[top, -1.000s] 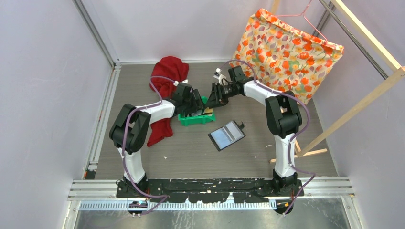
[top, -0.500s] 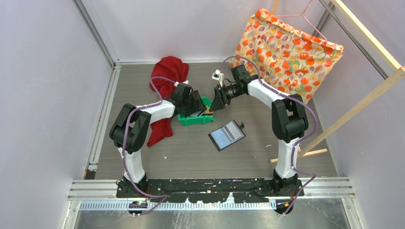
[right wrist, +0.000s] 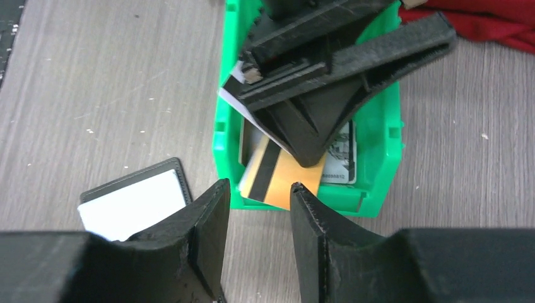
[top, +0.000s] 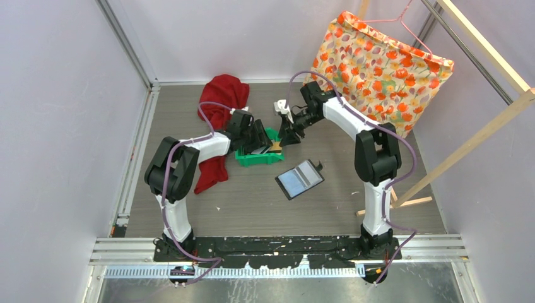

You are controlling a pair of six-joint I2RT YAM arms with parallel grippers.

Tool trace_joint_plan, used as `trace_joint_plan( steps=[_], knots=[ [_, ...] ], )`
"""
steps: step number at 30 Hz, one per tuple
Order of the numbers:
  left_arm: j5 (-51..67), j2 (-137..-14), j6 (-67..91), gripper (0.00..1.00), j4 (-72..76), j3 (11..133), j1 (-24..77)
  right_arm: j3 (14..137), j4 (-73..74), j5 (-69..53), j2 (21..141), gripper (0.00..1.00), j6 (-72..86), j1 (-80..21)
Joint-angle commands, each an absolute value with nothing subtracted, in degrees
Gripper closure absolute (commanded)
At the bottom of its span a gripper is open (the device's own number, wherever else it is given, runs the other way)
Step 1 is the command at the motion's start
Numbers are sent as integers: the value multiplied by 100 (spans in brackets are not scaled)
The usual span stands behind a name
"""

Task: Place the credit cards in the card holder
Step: Pick up the credit card from the storage box.

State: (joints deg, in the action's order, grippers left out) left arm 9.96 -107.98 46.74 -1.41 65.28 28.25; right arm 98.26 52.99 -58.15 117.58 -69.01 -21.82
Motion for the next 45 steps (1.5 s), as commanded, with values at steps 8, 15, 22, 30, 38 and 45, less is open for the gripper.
trace_joint_plan(
  steps=[8, 15, 22, 30, 38, 45],
  knots=[
    [1349, -11011, 4783, 45, -431, 6541, 2795, 9791, 3391, -4358, 11881, 53, -1377, -2116],
    [1394, -11020, 4790, 45, -433, 6534, 2795, 9621, 3617, -4230, 11942, 53, 90, -2089],
    [1414, -10980, 4807, 46, -431, 6499, 2795, 9779, 3900, -4240, 12279, 55, 372, -2089],
    [1443, -10973, 4834, 46, -424, 6473, 2795, 9817, 3990, -4211, 12478, 57, 490, -2107],
    [1463, -10985, 4834, 46, -439, 6515, 2795, 9721, 3788, -4550, 12470, 69, 789, -2125],
    [1477, -10983, 4842, 46, -430, 6513, 2793, 9729, 3823, -4589, 12419, 87, 795, -2122]
  ],
)
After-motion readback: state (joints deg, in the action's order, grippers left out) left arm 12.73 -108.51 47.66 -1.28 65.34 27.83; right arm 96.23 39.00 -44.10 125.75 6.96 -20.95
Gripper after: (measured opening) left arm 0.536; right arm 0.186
